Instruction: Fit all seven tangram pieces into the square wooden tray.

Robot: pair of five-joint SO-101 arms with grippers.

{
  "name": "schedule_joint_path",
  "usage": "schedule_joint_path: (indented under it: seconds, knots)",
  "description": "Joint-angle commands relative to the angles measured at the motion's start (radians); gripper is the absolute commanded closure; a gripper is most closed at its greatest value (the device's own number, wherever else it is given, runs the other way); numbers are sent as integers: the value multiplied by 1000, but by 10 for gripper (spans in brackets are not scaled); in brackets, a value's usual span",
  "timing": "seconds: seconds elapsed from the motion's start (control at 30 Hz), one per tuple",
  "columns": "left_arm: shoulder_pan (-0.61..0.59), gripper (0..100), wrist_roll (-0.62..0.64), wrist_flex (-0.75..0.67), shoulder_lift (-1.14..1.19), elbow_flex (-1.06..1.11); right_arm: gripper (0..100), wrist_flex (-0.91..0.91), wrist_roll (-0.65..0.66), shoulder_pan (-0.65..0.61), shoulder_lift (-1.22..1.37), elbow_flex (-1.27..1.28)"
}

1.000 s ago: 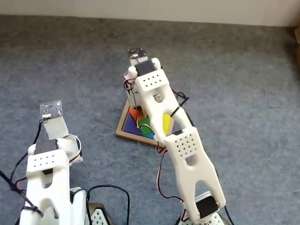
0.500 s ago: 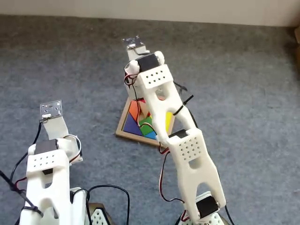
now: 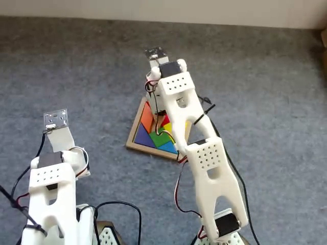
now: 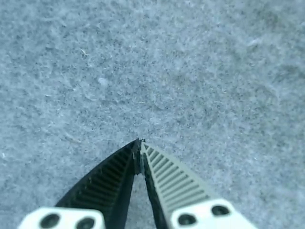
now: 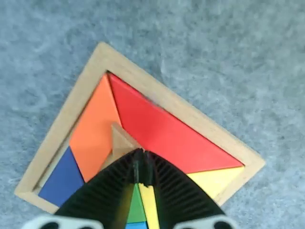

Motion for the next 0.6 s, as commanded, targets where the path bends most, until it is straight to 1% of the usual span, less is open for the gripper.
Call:
schedule_joint_path:
  seconds: [0.0,0.2,0.33,0.57]
  knots:
    - [-10,994,-5,-8,-21,-4,993,39,11,16,5,-67]
    - [-10,994,-5,-8,-21,-4,993,42,12,35,7,-76]
    - [-7,994,-5,-8,-21,-4,993,44,87,44,7,-70]
    - [-7,994,-5,-11,-21,-4,993,44,89,21,7,-67]
